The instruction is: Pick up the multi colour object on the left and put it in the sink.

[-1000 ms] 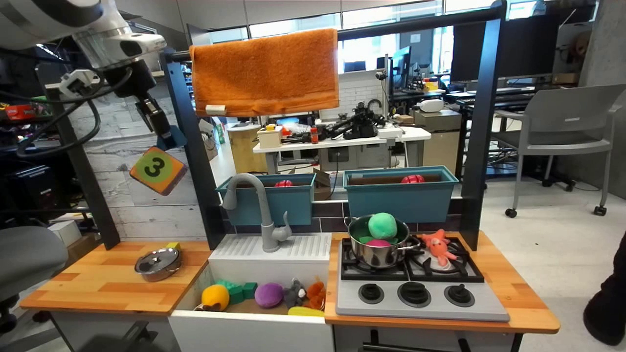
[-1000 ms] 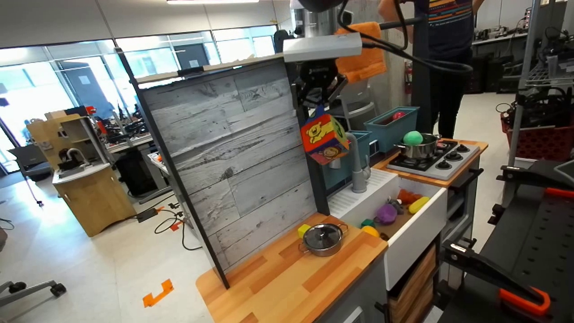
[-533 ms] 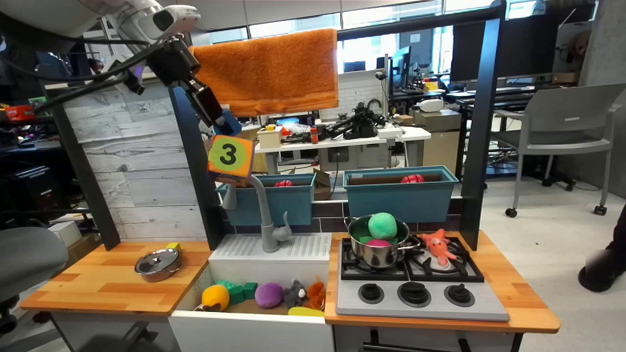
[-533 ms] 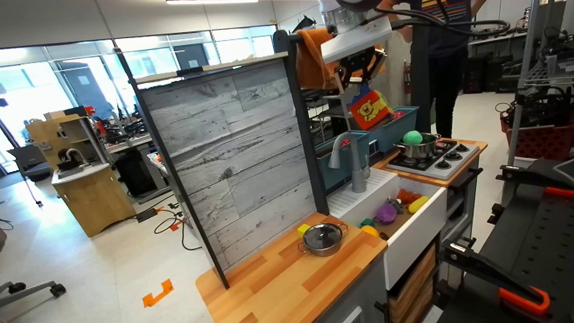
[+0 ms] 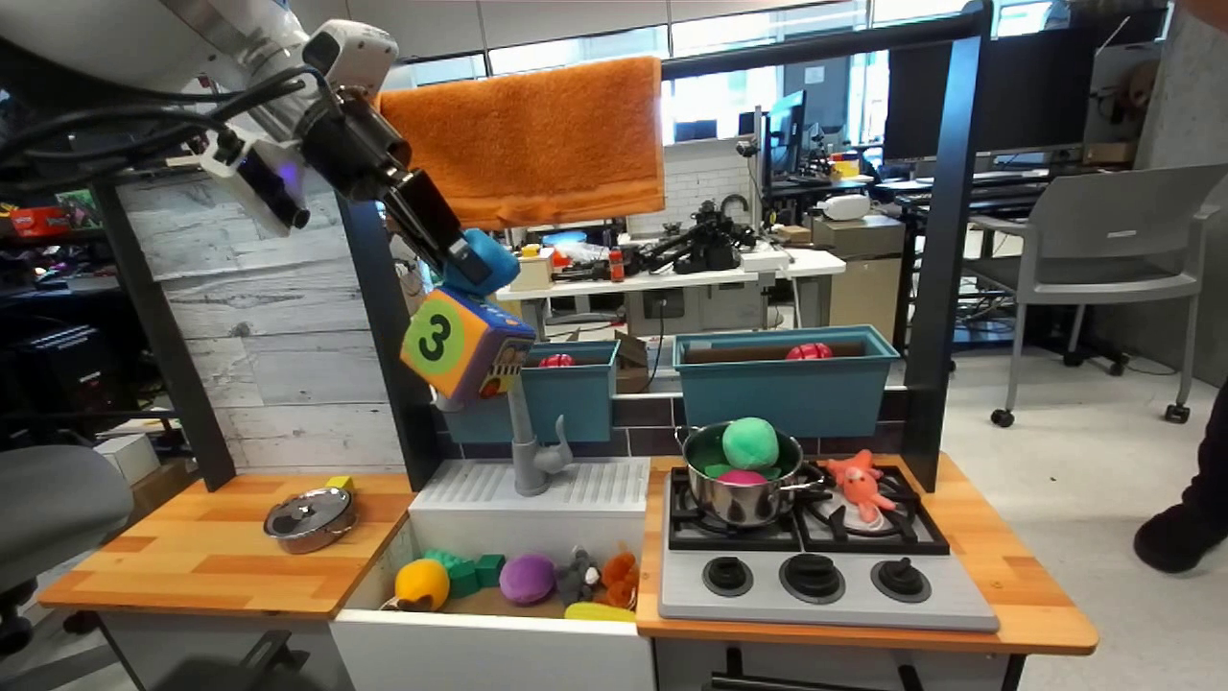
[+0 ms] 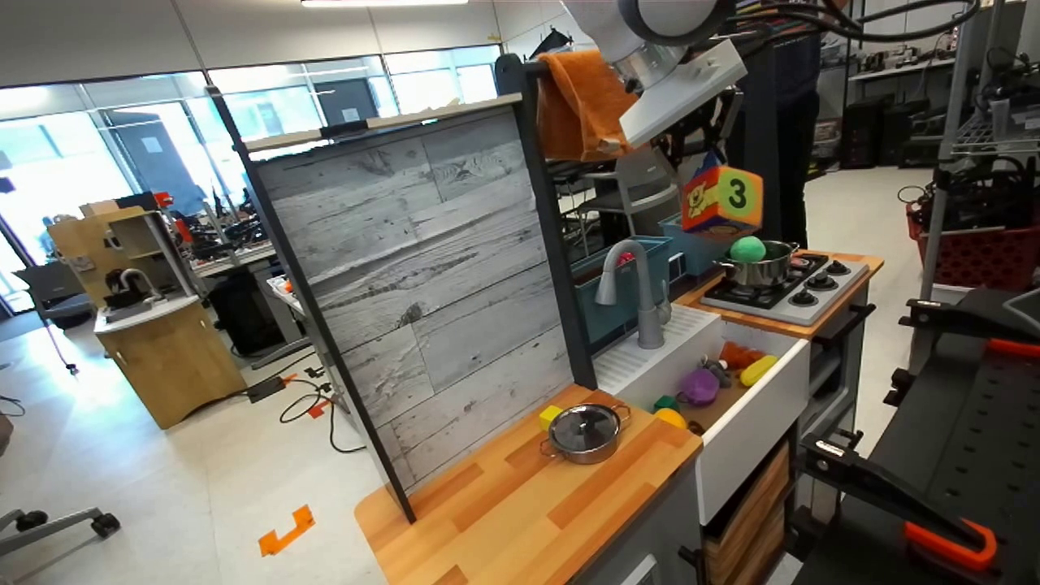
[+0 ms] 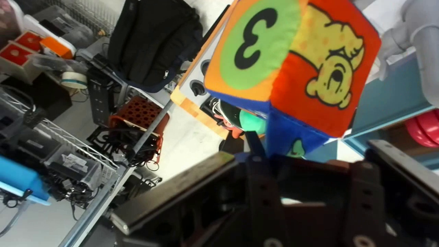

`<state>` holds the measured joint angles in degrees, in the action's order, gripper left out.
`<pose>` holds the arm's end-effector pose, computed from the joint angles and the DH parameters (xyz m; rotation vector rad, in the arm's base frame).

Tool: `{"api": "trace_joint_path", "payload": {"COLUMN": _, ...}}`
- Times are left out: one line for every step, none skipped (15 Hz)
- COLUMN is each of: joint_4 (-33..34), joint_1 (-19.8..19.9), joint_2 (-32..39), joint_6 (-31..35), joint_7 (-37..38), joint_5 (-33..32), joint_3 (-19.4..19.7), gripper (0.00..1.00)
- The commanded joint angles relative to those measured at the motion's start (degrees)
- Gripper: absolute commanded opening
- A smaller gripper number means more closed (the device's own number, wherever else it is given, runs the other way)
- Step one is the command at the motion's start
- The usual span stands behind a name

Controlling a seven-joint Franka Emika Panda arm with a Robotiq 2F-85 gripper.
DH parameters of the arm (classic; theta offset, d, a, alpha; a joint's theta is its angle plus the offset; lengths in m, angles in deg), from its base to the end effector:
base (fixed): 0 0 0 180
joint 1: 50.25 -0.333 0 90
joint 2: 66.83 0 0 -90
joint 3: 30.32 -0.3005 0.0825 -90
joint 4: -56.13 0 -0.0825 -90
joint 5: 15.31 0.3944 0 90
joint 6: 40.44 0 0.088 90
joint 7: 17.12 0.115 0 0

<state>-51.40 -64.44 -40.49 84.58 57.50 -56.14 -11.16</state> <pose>0.6243 -0.0748 0.2514 2.2193 -1.0680 0.3554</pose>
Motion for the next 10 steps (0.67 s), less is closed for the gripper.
{"api": "trace_joint_path", "payload": {"joint_4": 2.32, "joint_1": 2.55, "joint_2": 2.86, "joint_6": -4.33, "joint_7": 3.41, "joint_5": -2.06, "joint_3": -4.23, "gripper": 0.25}}
{"api": "trace_joint_path", "payload": {"joint_4": 2.24, "joint_1": 2.61, "joint_2": 2.97, "joint_6": -4.95, "joint_7": 3.98, "joint_5": -2.20, "joint_3": -4.88, "gripper": 0.26}}
{"api": "trace_joint_path", "payload": {"joint_4": 2.13, "joint_1": 2.67, "joint_2": 2.90, "joint_6": -5.54, "joint_7": 4.47, "joint_5": -2.18, "joint_3": -5.49, "gripper": 0.32}}
{"api": "trace_joint_path", "payload": {"joint_4": 2.24, "joint_1": 2.71, "joint_2": 3.01, "joint_6": -6.03, "joint_7": 4.82, "joint_5": -2.27, "joint_3": -5.98, "gripper": 0.40}}
{"api": "trace_joint_path", "payload": {"joint_4": 2.37, "joint_1": 2.77, "joint_2": 3.03, "joint_6": -6.72, "joint_7": 5.03, "joint_5": -2.10, "joint_3": -6.50, "gripper": 0.46}}
{"api": "trace_joint_path", "payload": {"joint_4": 2.48, "joint_1": 2.76, "joint_2": 2.97, "joint_6": -7.43, "joint_7": 5.19, "joint_5": -2.18, "joint_3": -6.95, "gripper": 0.54}}
{"api": "trace_joint_path", "payload": {"joint_4": 2.75, "joint_1": 2.79, "joint_2": 3.08, "joint_6": -7.84, "joint_7": 5.37, "joint_5": -2.30, "joint_3": -7.32, "gripper": 0.61}}
{"api": "trace_joint_path", "payload": {"joint_4": 2.98, "joint_1": 2.83, "joint_2": 3.17, "joint_6": -8.18, "joint_7": 5.44, "joint_5": -2.30, "joint_3": -7.66, "gripper": 0.69}}
{"api": "trace_joint_path", "payload": {"joint_4": 3.23, "joint_1": 2.83, "joint_2": 3.25, "joint_6": -8.64, "joint_7": 5.40, "joint_5": -2.23, "joint_3": -8.02, "gripper": 0.75}}
{"api": "trace_joint_path", "payload": {"joint_4": 3.36, "joint_1": 2.96, "joint_2": 3.22, "joint_6": -8.74, "joint_7": 5.09, "joint_5": -1.77, "joint_3": -8.55, "gripper": 0.84}}
